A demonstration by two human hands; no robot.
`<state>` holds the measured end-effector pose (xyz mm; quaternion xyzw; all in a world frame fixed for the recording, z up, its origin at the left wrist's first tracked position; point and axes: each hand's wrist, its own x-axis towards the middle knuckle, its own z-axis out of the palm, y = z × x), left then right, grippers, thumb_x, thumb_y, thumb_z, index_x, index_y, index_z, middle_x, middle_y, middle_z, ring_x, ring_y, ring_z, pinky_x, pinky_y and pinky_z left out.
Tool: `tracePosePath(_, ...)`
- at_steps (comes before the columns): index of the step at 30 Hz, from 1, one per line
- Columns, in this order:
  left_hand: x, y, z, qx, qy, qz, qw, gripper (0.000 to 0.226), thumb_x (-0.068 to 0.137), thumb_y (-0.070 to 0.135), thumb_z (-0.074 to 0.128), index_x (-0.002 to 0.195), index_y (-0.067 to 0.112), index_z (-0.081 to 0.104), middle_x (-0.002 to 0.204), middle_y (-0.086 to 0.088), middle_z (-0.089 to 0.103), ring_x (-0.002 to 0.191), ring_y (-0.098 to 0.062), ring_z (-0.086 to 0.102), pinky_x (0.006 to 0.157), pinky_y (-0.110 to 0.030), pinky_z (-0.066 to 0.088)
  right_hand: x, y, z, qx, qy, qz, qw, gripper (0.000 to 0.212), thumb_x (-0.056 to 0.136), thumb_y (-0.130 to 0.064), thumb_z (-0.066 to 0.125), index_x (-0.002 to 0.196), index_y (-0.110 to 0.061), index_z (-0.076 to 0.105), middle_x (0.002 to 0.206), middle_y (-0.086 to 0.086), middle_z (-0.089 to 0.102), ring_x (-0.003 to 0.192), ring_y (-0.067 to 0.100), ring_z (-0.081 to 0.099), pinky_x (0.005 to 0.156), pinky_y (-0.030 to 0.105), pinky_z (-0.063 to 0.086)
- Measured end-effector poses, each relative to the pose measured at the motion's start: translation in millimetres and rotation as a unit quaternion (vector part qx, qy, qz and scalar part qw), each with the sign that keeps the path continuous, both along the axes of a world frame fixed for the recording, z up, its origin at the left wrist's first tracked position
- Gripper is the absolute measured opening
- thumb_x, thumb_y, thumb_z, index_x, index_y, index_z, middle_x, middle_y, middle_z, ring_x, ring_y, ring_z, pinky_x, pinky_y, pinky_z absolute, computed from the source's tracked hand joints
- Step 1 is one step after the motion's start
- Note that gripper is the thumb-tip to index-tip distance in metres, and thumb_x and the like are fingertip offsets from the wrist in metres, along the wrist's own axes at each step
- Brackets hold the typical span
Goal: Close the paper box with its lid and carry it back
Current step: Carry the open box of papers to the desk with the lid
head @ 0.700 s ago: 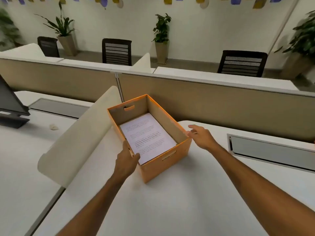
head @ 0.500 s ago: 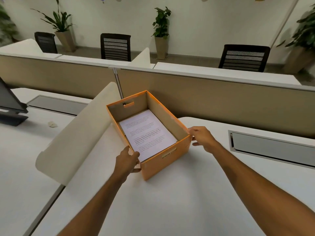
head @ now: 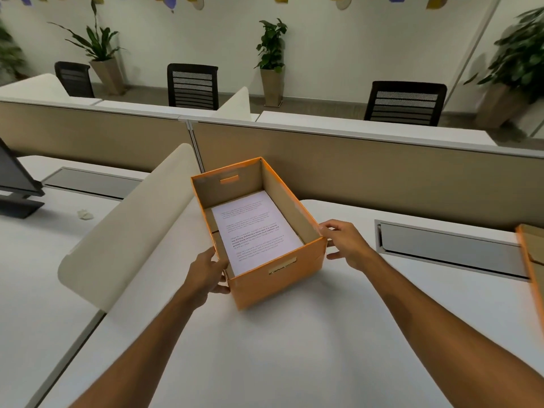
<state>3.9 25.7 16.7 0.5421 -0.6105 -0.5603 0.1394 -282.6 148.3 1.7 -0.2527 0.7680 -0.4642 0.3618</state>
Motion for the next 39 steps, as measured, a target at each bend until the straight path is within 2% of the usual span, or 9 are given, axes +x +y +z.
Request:
tracePosePath(5,-5,35,16,0.002,0.008,-0.038,0.999,0.056,0.097,0.02,0.056,0.15,0.019,0.039,0.128,-0.019,0.064,0.108,-0.041,0.066,0.078,-0.057,0.06,-3,58,12,-0.009,-0.076,-0.006,0.997,0.038,0.094,-0.044,0.061,0.111,-0.011,0.057,0.107,0.008,0.069,0.098,0.03,0.067,0.066,0.049,0.06)
tracePosePath(8,-11,62,26,0.0,0.012,-0.062,0.998,0.059,0.096,0.023,0.059,0.151,0.02,0.037,0.13,-0.018,0.063,0.109,-0.04,0.066,0.08,-0.058,0.058,-5,101,14,-0.017,-0.099,-0.013,0.995,0.031,0.094,-0.044,0.059,0.113,-0.019,0.059,0.107,0.007,0.071,0.098,0.03,0.069,0.067,0.052,0.061)
tracePosePath(11,-18,93,34,-0.001,0.014,-0.083,0.996,0.057,0.097,0.021,0.059,0.151,0.021,0.038,0.132,-0.017,0.061,0.11,-0.04,0.065,0.082,-0.06,0.057,-6,149,16,-0.025,-0.106,-0.019,0.994,0.029,0.096,-0.04,0.059,0.123,-0.03,0.059,0.113,0.003,0.069,0.1,0.028,0.067,0.066,0.052,0.061)
tracePosePath(15,-29,141,38,0.002,0.02,-0.113,0.993,0.055,0.098,0.021,0.058,0.15,0.022,0.04,0.13,-0.017,0.062,0.108,-0.04,0.066,0.082,-0.06,0.057,-5,212,22,-0.024,-0.097,-0.042,0.994,0.033,0.097,-0.038,0.058,0.128,-0.028,0.059,0.117,0.002,0.068,0.104,0.03,0.066,0.07,0.057,0.06)
tracePosePath(18,-38,176,38,0.003,0.024,-0.143,0.989,0.055,0.098,0.026,0.057,0.15,0.025,0.04,0.13,-0.016,0.063,0.109,-0.04,0.066,0.083,-0.06,0.057,-5,258,28,-0.021,-0.076,-0.063,0.995,0.032,0.097,-0.038,0.058,0.127,-0.029,0.058,0.115,-0.001,0.067,0.105,0.03,0.065,0.066,0.054,0.06)
tracePosePath(23,-52,227,34,0.009,0.024,-0.164,0.986,0.057,0.097,0.029,0.058,0.15,0.025,0.04,0.133,-0.014,0.06,0.111,-0.038,0.064,0.081,-0.058,0.058,-4,328,33,-0.02,-0.059,-0.091,0.994,0.032,0.097,-0.036,0.057,0.129,-0.03,0.057,0.114,-0.004,0.065,0.107,0.03,0.064,0.07,0.055,0.059)
tracePosePath(29,-57,270,22,0.023,-0.002,-0.193,0.981,0.056,0.098,0.021,0.058,0.151,0.024,0.039,0.133,-0.014,0.06,0.109,-0.038,0.065,0.078,-0.056,0.059,11,400,23,-0.029,-0.074,-0.118,0.99,0.035,0.098,-0.033,0.056,0.133,-0.026,0.058,0.119,0.002,0.067,0.108,0.03,0.065,0.073,0.06,0.059)
tracePosePath(34,-55,293,9,0.026,-0.015,-0.226,0.974,0.053,0.099,0.024,0.055,0.149,0.025,0.041,0.126,-0.012,0.064,0.101,-0.034,0.068,0.075,-0.052,0.06,32,434,12,-0.03,-0.083,-0.146,0.985,0.033,0.1,-0.031,0.055,0.132,-0.024,0.059,0.113,0.003,0.071,0.104,0.028,0.068,0.072,0.059,0.06)
tracePosePath(39,-43,306,-3,0.033,-0.021,-0.25,0.967,0.053,0.099,0.025,0.056,0.149,0.028,0.041,0.12,-0.009,0.065,0.095,-0.027,0.069,0.064,-0.044,0.062,54,452,5,-0.019,-0.087,-0.176,0.98,0.033,0.101,-0.027,0.053,0.133,-0.021,0.058,0.115,0.008,0.071,0.105,0.03,0.067,0.076,0.064,0.057)
